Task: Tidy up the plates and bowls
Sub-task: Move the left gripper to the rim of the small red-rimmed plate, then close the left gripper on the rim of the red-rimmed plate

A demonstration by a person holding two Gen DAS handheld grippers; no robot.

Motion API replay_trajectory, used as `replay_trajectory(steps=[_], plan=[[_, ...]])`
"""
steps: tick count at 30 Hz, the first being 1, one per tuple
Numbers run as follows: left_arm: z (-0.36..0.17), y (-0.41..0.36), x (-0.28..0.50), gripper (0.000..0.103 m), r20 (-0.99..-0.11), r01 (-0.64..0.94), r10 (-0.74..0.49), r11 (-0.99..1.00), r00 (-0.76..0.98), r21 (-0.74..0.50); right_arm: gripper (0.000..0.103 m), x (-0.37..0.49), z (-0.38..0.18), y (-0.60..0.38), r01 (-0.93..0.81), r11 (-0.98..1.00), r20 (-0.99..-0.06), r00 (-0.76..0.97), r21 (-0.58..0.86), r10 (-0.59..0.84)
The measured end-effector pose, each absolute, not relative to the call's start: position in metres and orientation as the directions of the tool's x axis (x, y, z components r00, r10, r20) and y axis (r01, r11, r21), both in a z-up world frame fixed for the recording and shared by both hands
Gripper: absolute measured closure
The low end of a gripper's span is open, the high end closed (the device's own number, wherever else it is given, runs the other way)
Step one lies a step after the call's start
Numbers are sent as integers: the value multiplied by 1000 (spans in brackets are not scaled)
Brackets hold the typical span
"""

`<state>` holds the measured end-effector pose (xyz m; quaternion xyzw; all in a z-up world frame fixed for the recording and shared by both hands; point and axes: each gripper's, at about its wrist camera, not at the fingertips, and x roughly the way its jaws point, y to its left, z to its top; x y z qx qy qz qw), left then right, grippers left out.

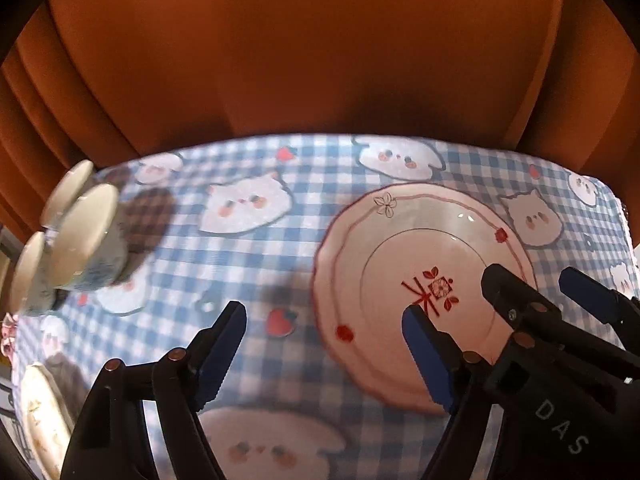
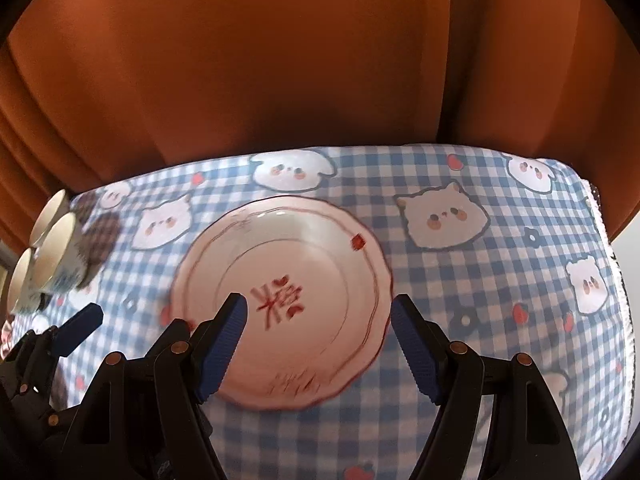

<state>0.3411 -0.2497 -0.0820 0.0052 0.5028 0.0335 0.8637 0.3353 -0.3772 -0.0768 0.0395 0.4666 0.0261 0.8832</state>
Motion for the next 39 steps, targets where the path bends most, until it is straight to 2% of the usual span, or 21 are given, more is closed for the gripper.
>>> replay_trajectory(steps=[1,6,10,13,15,19,39], plan=[[-86,-250,345,28,-871,-55,60,998,488,38,26,340,-80,-379,-2,996,-825,560,92,78],[-111,-252,365,29,-894,-69,47,997,446,19,26,367,-102,-385,9,997,-845,531,80,63],[-119,-256,369,35,-896,-59,53,998,440,30,26,376,-114,-389,4,996,-853,516,89,75],[-122,-259,370,37,-866,-50,61,998,495,41,35,380,-121,-390,1,995,-862,499,104,89],[-121,-261,369,43,-868,-35,43,999,494,30,37,381,-122,-390,3,994,-863,497,106,91],[-122,-263,366,43,-865,-23,44,999,500,37,41,379,-122,-391,10,995,-868,490,103,85],[-124,-236,285,43,-907,13,31,999,420,40,41,291,-119,-370,39,992,-909,405,122,97]])
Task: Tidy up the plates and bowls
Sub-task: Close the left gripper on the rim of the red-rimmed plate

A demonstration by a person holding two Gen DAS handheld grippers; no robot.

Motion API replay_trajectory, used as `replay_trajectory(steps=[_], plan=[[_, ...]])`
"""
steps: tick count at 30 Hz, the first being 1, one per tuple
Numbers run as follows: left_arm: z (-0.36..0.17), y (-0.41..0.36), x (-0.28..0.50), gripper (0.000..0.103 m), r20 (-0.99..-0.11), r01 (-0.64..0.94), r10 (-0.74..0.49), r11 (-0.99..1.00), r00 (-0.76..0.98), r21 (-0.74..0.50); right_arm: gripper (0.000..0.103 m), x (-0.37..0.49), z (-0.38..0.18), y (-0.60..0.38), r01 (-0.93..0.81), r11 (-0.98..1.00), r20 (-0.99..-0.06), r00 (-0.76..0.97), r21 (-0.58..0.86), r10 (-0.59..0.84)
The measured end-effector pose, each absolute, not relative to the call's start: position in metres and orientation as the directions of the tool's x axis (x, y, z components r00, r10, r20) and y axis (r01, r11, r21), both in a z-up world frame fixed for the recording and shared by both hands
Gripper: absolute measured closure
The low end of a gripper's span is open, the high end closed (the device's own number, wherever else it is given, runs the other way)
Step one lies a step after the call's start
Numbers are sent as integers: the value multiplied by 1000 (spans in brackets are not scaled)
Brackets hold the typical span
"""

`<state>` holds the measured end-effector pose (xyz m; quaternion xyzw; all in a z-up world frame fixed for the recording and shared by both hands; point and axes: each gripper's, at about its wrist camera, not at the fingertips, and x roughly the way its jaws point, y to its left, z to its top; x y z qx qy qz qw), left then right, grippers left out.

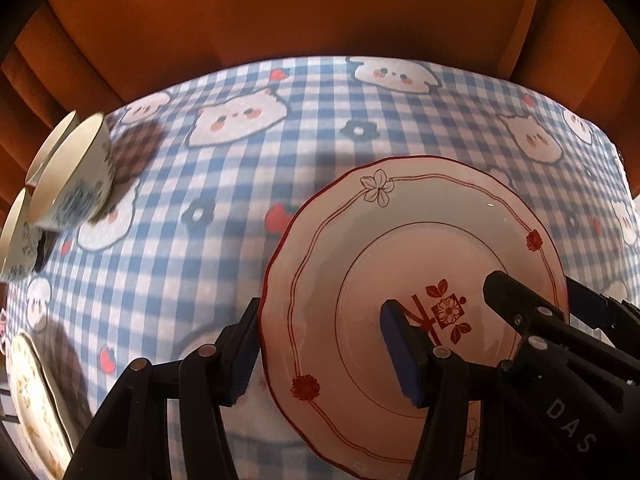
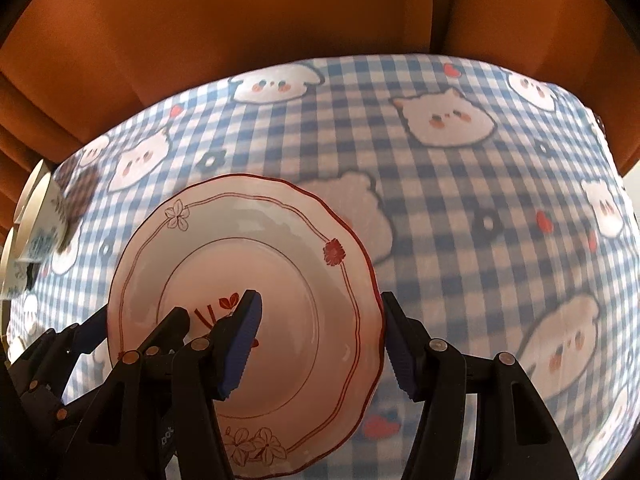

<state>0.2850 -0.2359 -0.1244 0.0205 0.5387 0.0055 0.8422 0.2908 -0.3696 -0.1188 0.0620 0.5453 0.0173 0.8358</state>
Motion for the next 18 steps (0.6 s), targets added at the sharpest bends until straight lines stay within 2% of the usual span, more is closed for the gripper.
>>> replay_trajectory(steps=[11,18], plan=[[-123,-230,274,43,-909,7,9,1000,416,13,41,279,-121,-368,6,988,-910,391,155,140],[-124,-228,278,44,-910,-9,-5,1000,416,-10,55,279,-123,-375,-13,989,-901,411,146,139]])
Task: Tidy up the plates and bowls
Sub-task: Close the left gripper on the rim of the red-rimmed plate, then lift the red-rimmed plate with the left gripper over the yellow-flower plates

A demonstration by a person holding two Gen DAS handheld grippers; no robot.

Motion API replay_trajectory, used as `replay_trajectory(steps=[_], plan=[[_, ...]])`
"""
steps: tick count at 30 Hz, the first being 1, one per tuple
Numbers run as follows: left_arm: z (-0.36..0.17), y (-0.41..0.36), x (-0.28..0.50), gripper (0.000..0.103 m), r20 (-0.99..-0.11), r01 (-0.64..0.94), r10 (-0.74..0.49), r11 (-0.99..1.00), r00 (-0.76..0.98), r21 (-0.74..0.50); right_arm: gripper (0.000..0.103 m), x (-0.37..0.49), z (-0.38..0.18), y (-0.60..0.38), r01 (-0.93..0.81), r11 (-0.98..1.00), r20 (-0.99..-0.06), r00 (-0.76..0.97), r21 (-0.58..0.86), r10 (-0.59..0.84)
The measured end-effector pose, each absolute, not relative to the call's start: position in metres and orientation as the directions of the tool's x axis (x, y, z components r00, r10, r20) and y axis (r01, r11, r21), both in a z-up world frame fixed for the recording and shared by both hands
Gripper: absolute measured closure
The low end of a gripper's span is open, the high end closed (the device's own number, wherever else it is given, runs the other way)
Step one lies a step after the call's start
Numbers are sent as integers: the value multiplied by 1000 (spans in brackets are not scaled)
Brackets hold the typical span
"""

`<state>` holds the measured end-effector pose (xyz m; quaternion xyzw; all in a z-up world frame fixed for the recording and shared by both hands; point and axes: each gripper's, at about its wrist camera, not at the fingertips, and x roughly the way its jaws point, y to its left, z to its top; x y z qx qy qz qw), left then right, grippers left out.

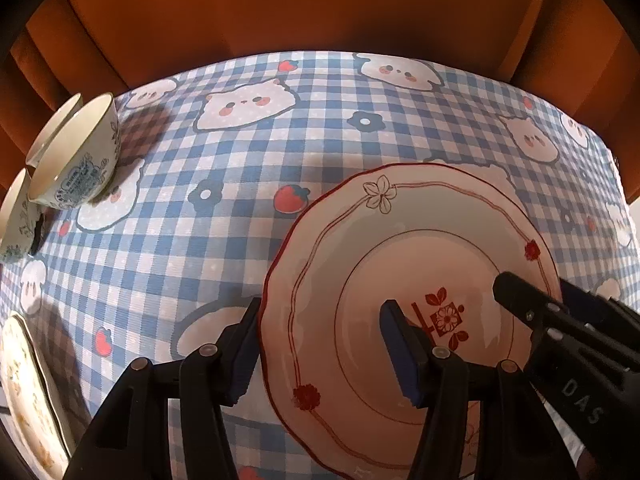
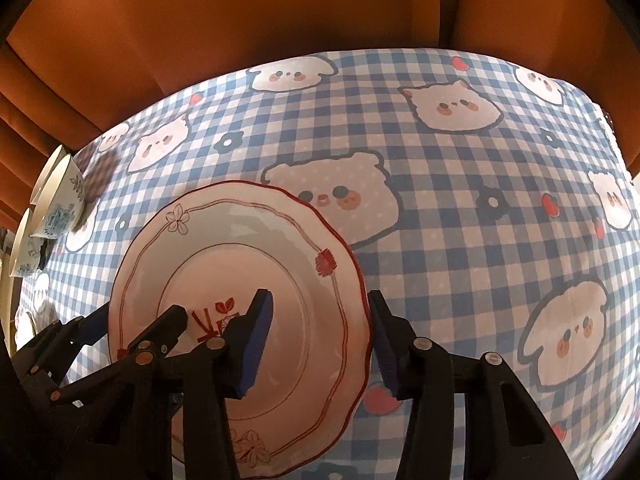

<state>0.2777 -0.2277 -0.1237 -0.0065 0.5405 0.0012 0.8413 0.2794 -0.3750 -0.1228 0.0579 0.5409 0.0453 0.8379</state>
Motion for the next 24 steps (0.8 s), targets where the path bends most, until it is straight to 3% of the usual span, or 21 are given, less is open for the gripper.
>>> replay_trajectory(steps=[24], plan=[[-93,-223,251,45,-893,5,39,999,449,46,57,255,-107,-365,33,993,-911,400,117,94]])
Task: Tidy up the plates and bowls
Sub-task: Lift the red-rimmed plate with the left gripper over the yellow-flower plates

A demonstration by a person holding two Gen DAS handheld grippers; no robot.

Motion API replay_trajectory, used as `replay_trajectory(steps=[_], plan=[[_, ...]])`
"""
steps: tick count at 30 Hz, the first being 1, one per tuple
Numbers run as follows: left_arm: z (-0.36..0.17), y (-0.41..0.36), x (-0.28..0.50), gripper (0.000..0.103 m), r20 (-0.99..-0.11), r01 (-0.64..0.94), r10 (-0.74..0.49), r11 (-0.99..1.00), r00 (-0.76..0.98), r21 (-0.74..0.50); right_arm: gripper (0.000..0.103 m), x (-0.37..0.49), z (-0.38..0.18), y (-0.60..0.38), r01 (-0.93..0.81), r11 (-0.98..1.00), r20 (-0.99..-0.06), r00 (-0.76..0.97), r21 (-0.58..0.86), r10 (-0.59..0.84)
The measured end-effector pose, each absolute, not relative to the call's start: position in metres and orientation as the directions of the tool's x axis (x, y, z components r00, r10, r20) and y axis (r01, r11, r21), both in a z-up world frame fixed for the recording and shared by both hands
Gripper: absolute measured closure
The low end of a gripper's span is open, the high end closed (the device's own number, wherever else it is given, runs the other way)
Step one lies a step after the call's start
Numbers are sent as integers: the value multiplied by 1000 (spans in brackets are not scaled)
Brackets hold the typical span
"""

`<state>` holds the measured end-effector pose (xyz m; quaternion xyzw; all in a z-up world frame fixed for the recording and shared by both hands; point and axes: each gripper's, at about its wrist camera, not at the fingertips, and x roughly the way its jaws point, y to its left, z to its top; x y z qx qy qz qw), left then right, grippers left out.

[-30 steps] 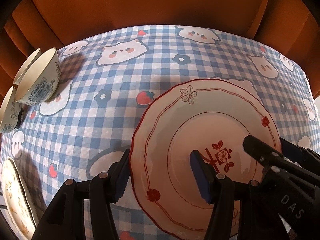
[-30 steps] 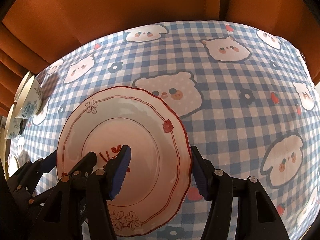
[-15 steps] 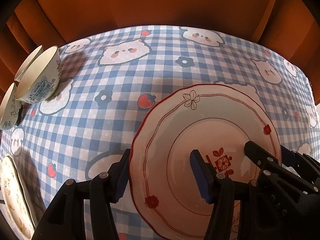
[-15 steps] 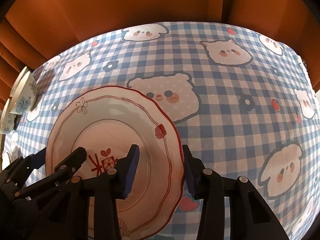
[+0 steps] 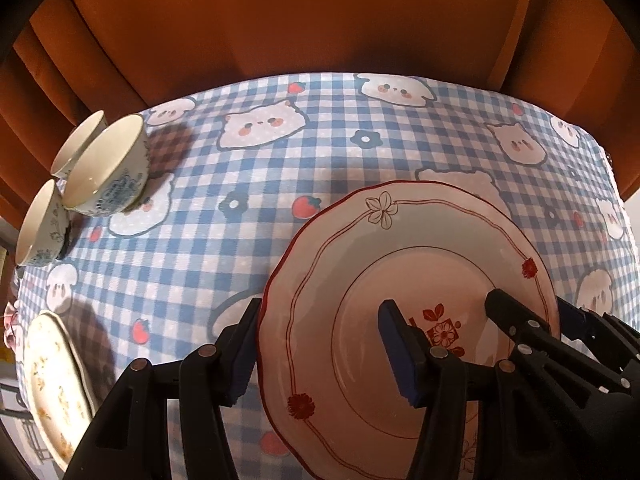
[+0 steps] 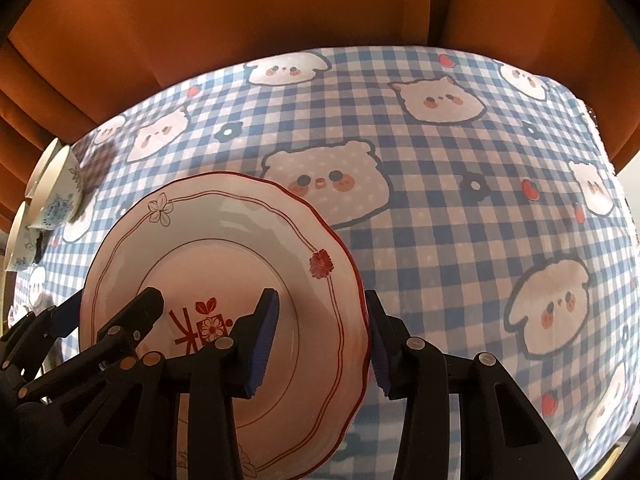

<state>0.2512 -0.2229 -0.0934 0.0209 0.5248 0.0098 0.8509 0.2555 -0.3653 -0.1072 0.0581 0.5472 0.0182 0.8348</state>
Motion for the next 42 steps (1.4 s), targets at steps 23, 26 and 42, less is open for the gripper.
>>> replay_trajectory(steps=[23,26,42], plan=[[-52,-133,180,45,-862,82,-59,996,503,-21,57,177,-57,-282,81,995,-895,445,58,16],[-51,-112,170,45,-863,79,-70,996,501,-35,57,168,-53,-261,83,996,-895,446,46,4],[-44,13,135,45,-845,29,-42,999,534,-32,57,138,-45,-134,12,999,-886,463,47,36]])
